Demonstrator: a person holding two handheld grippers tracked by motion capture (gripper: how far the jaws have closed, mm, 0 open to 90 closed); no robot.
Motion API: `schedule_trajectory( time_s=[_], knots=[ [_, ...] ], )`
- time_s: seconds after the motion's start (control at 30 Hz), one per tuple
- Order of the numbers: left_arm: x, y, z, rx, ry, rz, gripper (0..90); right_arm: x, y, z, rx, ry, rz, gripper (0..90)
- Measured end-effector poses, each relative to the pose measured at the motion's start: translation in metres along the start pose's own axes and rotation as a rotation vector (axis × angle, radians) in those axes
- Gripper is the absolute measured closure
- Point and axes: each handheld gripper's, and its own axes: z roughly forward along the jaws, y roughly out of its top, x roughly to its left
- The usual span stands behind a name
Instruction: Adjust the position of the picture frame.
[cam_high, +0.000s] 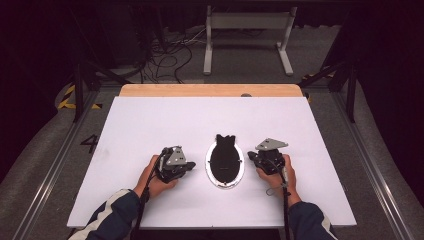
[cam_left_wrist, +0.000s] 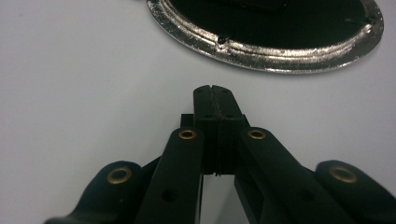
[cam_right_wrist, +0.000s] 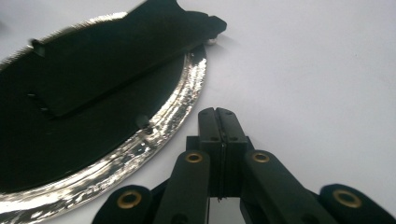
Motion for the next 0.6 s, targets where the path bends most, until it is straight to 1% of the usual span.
schedule_trajectory(
  time_s=[0.07, 0.1, 0.17, 0.2, 0.23, 0.27, 0.3, 0.33, 0.4, 0.47, 0.53, 0.6],
  knots=[
    [0.000, 0.004, 0.003, -0.002, -0.006, -0.004, 90.0, 0.000, 0.000, 0.003, 0.000, 0.001, 0.006, 90.0],
    [0.000, 0.005, 0.004, -0.007, -0.019, -0.006, 90.0, -0.001, 0.002, 0.004, 0.003, 0.001, 0.013, 90.0],
    [-0.003, 0.006, 0.005, -0.006, -0.029, 0.001, 90.0, -0.004, 0.005, 0.005, -0.006, 0.003, 0.040, 90.0],
    [-0.004, 0.007, 0.005, -0.001, -0.034, 0.014, 90.0, -0.004, 0.007, 0.006, -0.014, 0.005, 0.043, 90.0],
    [-0.006, 0.007, 0.005, -0.004, -0.038, 0.010, 90.0, -0.005, 0.009, 0.007, -0.017, 0.004, 0.048, 90.0],
    [-0.008, 0.008, 0.005, 0.000, -0.041, 0.016, 90.0, -0.006, 0.011, 0.009, -0.022, 0.007, 0.052, 90.0],
    [-0.009, 0.009, 0.005, -0.002, -0.047, 0.023, 90.0, -0.006, 0.012, 0.013, -0.021, 0.008, 0.043, 90.0],
    [-0.010, 0.009, 0.005, -0.001, -0.049, 0.028, 90.0, -0.005, 0.013, 0.017, -0.012, 0.005, 0.033, 90.0],
    [-0.011, 0.010, 0.007, 0.003, -0.041, 0.035, 90.0, -0.003, 0.015, 0.020, -0.011, 0.003, 0.017, 90.0],
    [-0.008, 0.010, 0.009, 0.005, -0.036, 0.030, 90.0, -0.003, 0.017, 0.022, -0.005, 0.015, 0.034, 90.0],
    [-0.005, 0.010, 0.012, 0.006, -0.039, 0.006, 90.0, -0.004, 0.019, 0.023, -0.010, 0.017, 0.048, 90.0],
    [-0.006, 0.010, 0.013, 0.018, -0.043, 0.016, 90.0, -0.004, 0.022, 0.026, -0.010, 0.021, 0.055, 90.0]
  ],
)
